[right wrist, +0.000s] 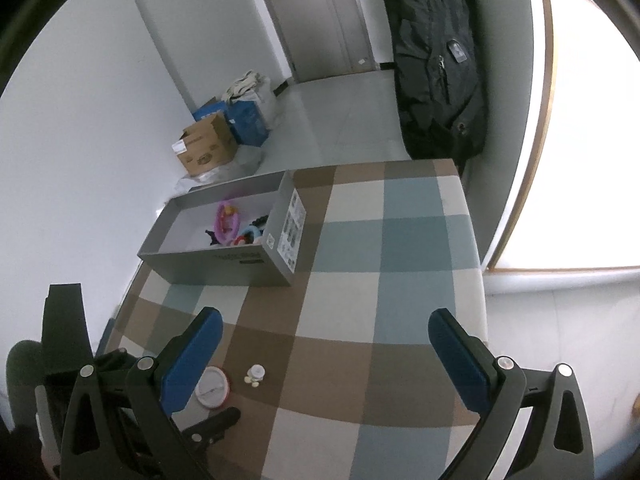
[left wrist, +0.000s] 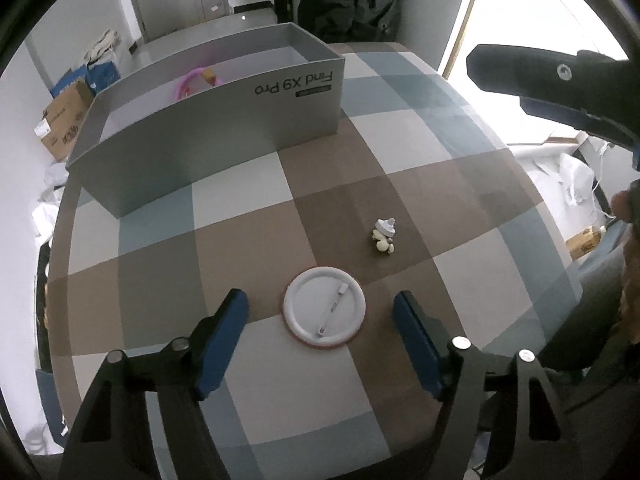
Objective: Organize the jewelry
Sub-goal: 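Close the left tool on the second white round badge, then lift the badge with the left tool while the right tool grasps the white figurine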
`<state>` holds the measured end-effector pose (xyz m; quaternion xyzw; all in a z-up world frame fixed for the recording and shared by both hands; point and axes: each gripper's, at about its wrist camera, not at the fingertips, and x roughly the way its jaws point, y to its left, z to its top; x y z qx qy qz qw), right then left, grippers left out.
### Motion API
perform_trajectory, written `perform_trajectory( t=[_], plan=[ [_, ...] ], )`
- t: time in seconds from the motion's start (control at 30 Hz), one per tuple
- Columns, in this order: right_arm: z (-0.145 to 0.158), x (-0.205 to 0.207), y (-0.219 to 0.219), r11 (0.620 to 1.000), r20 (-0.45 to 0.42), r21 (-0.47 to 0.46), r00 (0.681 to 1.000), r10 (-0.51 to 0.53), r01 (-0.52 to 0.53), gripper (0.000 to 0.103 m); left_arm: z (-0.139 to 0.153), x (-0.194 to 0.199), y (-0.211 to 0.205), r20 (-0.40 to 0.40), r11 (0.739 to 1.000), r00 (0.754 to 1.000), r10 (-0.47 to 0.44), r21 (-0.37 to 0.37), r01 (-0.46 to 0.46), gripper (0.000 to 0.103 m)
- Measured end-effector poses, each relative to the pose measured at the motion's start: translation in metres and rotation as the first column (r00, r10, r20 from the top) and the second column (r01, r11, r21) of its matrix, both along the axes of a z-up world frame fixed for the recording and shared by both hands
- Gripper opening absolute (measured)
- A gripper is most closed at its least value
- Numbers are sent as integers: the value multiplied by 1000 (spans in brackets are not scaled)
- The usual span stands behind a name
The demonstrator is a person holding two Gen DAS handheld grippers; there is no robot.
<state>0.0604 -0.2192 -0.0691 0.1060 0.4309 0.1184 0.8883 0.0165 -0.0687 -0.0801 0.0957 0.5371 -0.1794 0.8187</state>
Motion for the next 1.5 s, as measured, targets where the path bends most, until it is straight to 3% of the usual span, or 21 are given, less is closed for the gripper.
perform_trajectory(
  t=[0.13,0.3,0.6,0.87,1.13,1.37,1.43,1.5],
  plan=[
    [-2,0,0,1000,-6,-3,1000,1,-1,103,4,-5,-1,6,1000,1000,-6,-5,6,37],
    [-3,1,-1,1000,-14,-10,1000,-4,4,103,-1,2,6,5,1000,1000,-22,-20,23,37],
    [-14,3,-2,1000,-73,0,997,-6,6,103,-1,6,12,-19,998,1000,25,-50,-26,37],
    [-23,2,8,999,-116,8,992,42,-42,103,11,10,20,-17,989,997,76,-123,-78,37],
    [-28,-6,36,984,-112,-79,982,150,-160,102,30,29,52,1,956,983,186,-230,-180,37],
    [-34,-14,57,954,-109,-150,963,246,-261,97,38,43,79,-26,904,958,285,-326,-278,37],
    [-40,-15,66,939,-120,-202,958,260,-280,93,40,44,82,-19,895,952,306,-336,-294,37],
    [-45,-14,71,929,-131,-221,953,272,-296,80,44,44,86,-4,890,947,322,-340,-304,37]
  ],
)
